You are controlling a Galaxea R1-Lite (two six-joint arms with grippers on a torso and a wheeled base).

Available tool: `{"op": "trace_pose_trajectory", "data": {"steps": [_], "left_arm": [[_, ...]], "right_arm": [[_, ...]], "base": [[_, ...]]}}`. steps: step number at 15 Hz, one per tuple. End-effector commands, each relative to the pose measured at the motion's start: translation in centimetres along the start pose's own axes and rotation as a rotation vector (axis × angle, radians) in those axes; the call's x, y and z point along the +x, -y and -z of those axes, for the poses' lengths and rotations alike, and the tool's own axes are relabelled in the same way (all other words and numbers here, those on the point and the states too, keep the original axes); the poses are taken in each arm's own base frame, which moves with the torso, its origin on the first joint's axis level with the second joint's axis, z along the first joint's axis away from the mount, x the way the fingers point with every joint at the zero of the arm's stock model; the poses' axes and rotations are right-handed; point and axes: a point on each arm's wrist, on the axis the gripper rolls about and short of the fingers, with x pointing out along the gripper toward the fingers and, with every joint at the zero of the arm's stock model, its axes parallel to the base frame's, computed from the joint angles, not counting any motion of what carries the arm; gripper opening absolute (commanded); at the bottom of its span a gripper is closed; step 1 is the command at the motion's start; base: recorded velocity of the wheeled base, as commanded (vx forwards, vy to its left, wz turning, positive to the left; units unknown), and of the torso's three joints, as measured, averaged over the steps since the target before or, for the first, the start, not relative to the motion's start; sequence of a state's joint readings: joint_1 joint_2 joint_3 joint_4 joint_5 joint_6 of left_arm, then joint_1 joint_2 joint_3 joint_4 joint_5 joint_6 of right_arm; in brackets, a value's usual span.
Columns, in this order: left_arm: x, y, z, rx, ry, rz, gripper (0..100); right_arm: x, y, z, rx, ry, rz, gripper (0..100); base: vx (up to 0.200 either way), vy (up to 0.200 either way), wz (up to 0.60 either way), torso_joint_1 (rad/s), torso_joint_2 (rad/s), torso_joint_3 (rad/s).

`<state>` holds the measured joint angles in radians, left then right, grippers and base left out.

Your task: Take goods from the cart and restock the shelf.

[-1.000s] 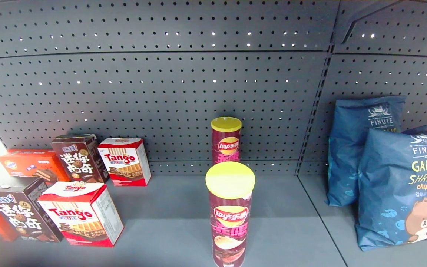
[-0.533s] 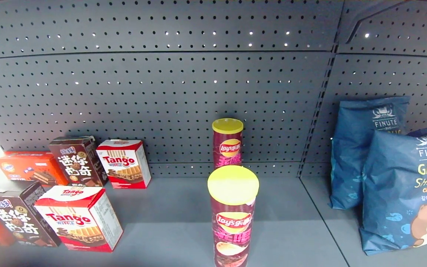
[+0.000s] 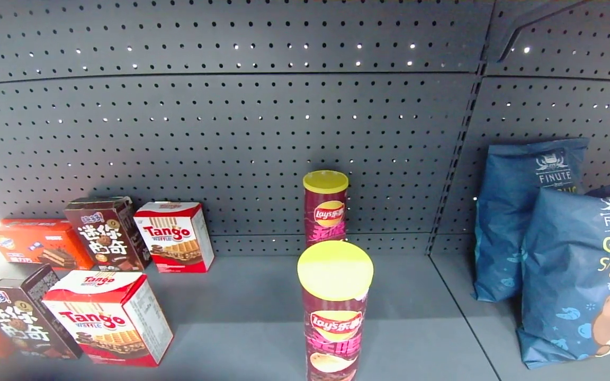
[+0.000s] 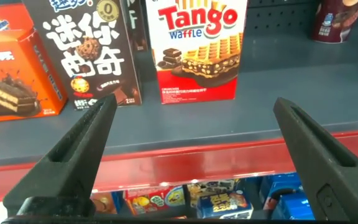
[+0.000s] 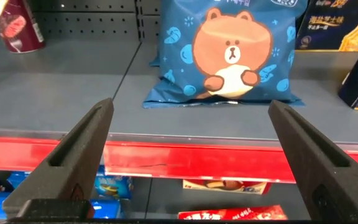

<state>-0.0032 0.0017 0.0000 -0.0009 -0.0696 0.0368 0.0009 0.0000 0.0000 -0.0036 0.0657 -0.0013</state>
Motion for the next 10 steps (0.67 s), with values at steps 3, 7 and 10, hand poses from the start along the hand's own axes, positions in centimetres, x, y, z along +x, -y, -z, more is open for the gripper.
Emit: {"op": "trace_pose_trajectory", "data": {"steps": [3,7,10], "left_arm": [[-0.01,0.0,0.0,-0.001,0.002,-0.001,100],[-0.01,0.0,0.0,0.002,0.002,0.001,100],[-0.01,0.0,0.01,0.002,0.001,0.001,100]], "right_arm": [[0.0,0.0,-0.01,0.0,0.001,-0.001,100],[0.0,0.0,-0.01,0.0,0.001,-0.001,100],[0.0,0.0,-0.01,0.0,0.001,-0.001,100]], "base": [[-0.067,0.0,0.0,0.001,0.0,-0.001],[-0.05,0.0,0.0,-0.008,0.0,0.002],[-0.067,0.0,0.0,0.002,0.0,0.001]]}}
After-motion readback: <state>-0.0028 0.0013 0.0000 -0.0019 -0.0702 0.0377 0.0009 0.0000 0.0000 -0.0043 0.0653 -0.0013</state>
